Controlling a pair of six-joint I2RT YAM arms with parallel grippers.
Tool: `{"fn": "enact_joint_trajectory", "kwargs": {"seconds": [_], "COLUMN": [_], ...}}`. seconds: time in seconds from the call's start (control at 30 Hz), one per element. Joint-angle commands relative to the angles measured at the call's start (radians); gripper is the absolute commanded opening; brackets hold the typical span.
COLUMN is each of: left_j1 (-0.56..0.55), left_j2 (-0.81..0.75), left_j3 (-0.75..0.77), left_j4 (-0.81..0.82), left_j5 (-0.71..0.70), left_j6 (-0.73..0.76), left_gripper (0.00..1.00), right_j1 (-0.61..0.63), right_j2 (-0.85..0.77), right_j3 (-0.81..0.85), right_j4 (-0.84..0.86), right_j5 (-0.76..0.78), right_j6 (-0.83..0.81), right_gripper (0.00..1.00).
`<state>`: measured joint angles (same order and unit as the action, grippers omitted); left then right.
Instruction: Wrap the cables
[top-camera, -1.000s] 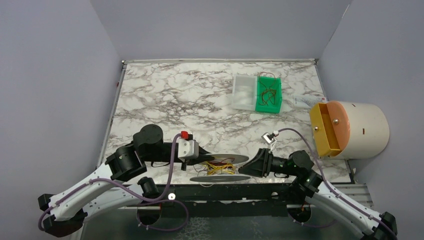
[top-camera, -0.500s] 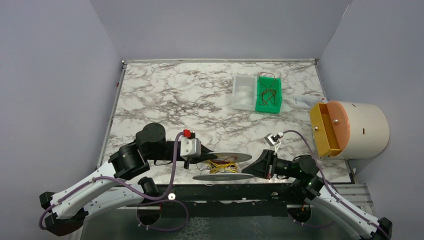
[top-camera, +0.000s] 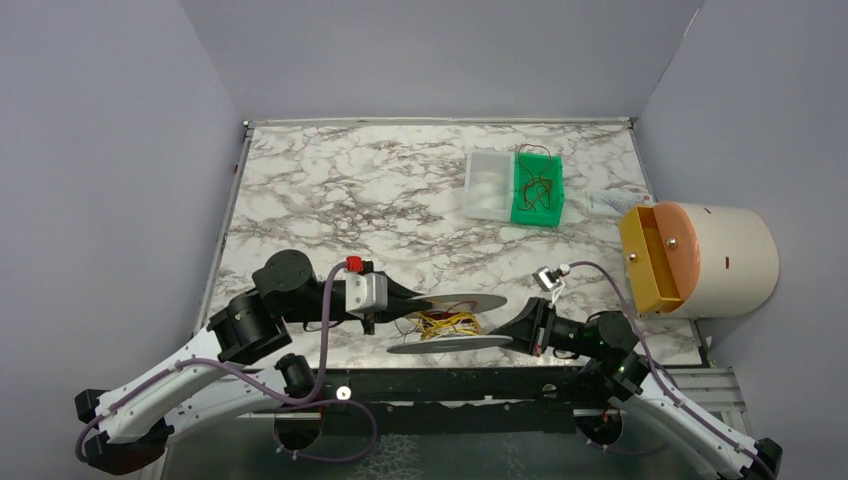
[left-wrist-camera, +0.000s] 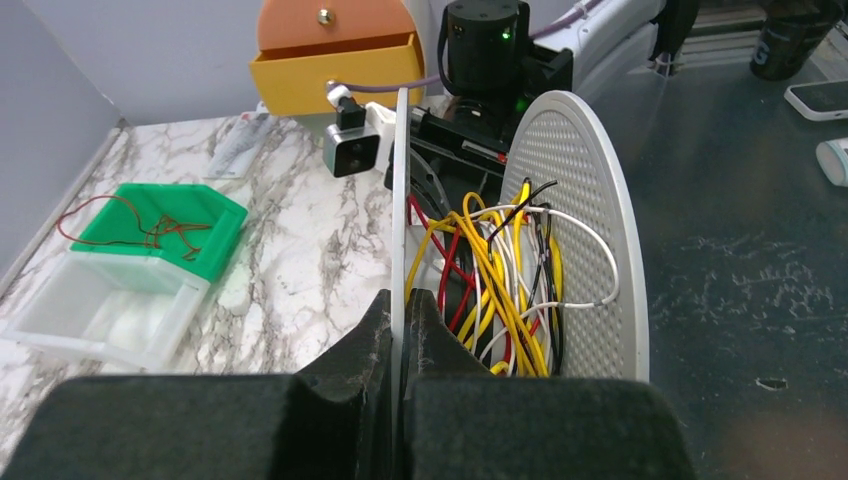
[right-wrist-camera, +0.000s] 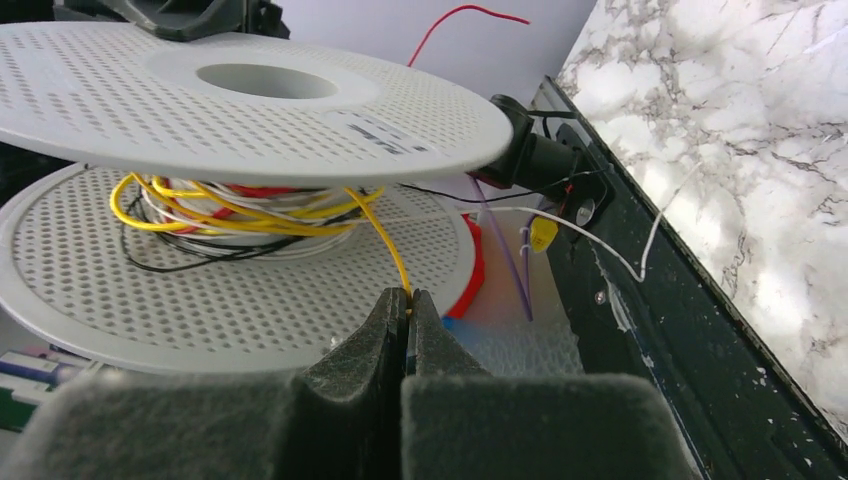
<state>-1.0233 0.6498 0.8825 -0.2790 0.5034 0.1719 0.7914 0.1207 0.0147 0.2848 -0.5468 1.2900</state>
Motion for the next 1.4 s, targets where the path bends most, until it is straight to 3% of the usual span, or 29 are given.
{"fn": "enact_joint_trajectory", "kwargs": {"seconds": [0.0,0.3,0.67,1.07,1.37], "left_j1": [-0.003,-0.003,-0.003,-0.003,-0.003], "left_j2": [-0.057,-0.087,-0.076,-0.064,-0.029], "left_j3": [0.023,-0.053,-0.158,-0.262,-0.324], "left_j4": [0.136,0.298,0.521,0.738,0.860], "left_j5": [-0.083,-0.196,-0.514,-0.829,-0.917], "left_j6": [-0.024,-0.161,-0.429,-0.641,-0.772], "left_gripper": [0.00,0.00,0.00,0.00,0.00], "right_j1": [-0.003,-0.003,-0.003,-0.003,-0.001], "right_j2": [-0.018,0.023,0.245,0.535,0.773], "right_j3": [-0.113,-0.133,-0.084,-0.033,0.057], "right_j4": [-0.057,-0.021,0.138,0.589,0.944], "right_j5": [0.045,0.081,0.119,0.127,0.133], "right_j6": [-0.006,-0.030,-0.167,-0.304,-0.236], "right_gripper": [0.01,0.01,0.01,0.01,0.01]}}
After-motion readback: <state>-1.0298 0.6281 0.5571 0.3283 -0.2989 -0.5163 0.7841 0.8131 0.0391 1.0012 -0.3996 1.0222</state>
